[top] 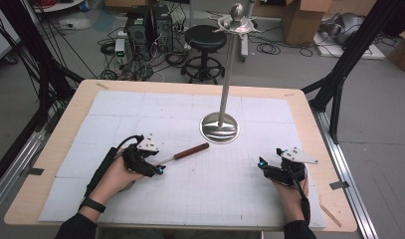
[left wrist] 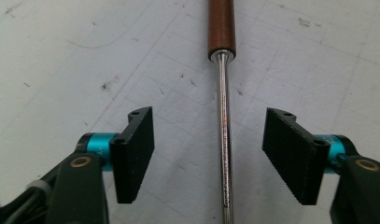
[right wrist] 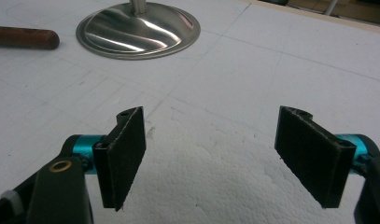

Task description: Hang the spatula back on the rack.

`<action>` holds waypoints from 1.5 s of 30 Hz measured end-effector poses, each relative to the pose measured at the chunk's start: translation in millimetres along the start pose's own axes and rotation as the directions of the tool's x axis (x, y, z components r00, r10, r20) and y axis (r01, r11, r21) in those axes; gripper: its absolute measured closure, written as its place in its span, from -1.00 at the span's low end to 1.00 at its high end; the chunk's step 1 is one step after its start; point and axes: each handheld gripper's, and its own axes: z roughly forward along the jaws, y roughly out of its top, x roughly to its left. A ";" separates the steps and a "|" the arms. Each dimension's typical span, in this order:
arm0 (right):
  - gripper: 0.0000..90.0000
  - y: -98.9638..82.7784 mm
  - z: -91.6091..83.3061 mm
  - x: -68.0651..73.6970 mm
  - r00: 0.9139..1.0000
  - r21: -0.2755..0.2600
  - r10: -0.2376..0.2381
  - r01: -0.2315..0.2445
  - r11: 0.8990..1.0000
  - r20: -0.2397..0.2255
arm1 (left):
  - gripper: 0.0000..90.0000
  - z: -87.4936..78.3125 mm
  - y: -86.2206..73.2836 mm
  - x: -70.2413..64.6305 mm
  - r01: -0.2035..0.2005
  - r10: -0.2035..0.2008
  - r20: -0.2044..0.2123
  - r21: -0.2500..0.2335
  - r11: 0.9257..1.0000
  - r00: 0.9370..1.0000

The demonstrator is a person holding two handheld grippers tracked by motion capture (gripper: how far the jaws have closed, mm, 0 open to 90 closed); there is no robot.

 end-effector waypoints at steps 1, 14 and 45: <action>-0.47 0.0 0.0 0.2 1.000 0.002 0.001 -0.001 1.000 0.000 | -0.08 0.4 0.0 -0.3 -0.001 0.001 -0.006 0.006 1.000 1.000; -0.46 0.0 0.3 0.1 1.000 0.002 -0.004 0.004 1.000 0.000 | 0.36 1.6 2.4 -2.4 0.014 -0.015 0.022 0.067 0.998 1.000; -0.46 0.5 1.6 0.4 1.000 0.015 -0.014 0.014 1.000 -0.008 | 0.87 4.4 11.4 -0.5 0.037 -0.045 0.064 0.116 0.993 0.997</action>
